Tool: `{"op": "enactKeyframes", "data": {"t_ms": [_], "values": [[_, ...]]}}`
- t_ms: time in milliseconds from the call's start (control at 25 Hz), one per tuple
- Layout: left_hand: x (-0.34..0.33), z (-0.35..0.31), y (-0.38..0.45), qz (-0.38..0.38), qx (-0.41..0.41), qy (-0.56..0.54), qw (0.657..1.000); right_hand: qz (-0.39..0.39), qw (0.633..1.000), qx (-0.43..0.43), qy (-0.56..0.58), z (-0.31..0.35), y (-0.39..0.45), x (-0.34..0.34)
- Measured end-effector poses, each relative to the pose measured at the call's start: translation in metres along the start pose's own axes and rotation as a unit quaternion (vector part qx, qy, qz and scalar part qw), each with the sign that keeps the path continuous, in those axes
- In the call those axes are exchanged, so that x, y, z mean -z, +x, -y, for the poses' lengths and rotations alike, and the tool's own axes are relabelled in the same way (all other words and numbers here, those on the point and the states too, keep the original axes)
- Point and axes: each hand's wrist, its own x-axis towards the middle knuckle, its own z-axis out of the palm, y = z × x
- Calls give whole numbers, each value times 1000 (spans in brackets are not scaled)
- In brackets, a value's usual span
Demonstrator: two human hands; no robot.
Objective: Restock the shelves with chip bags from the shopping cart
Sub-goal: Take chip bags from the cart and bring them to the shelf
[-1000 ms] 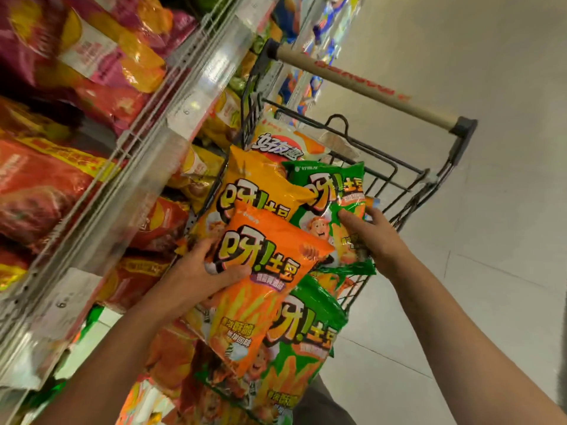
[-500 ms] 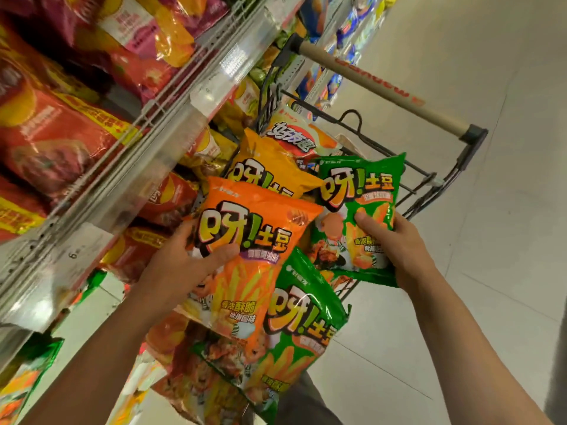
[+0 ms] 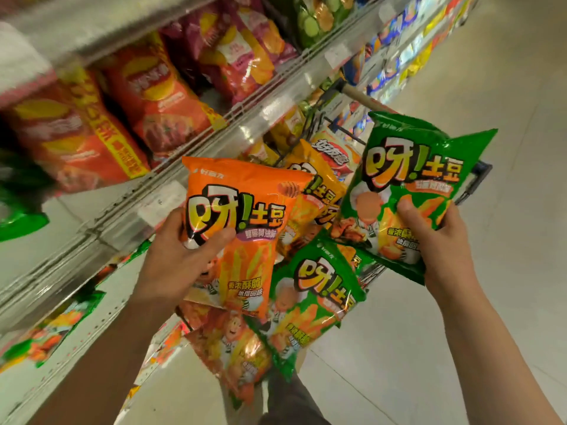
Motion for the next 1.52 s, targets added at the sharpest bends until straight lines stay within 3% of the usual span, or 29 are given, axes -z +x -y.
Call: {"op": "enactKeyframes", "data": {"t_ms": [200,400,600,800,1160,1320,1520], "values": [[84,40,-86,-70,-2,-7,997,129,991,29,0,3,-88,-51],[169,107,-201,-137,36,-37,989,267,963,5,15,-29,-207,-113],[227,152,-295,-222,88,-66,969,351,932,-84,2,-60,-297,-168],[252,179,-347,-272,116,-108,949,428,894,-129,-29,-79,-336,-203],[242,228,-364,-289,214,-120,925,502,802,-268,-184,-150,-319,-247],[231,247,-315,-305,256,-126,908,490,810,-281,-159,-179,-256,-312],[210,258,-245,-322,268,-127,899,489,825,-220,-180,-184,-173,-412]]}}
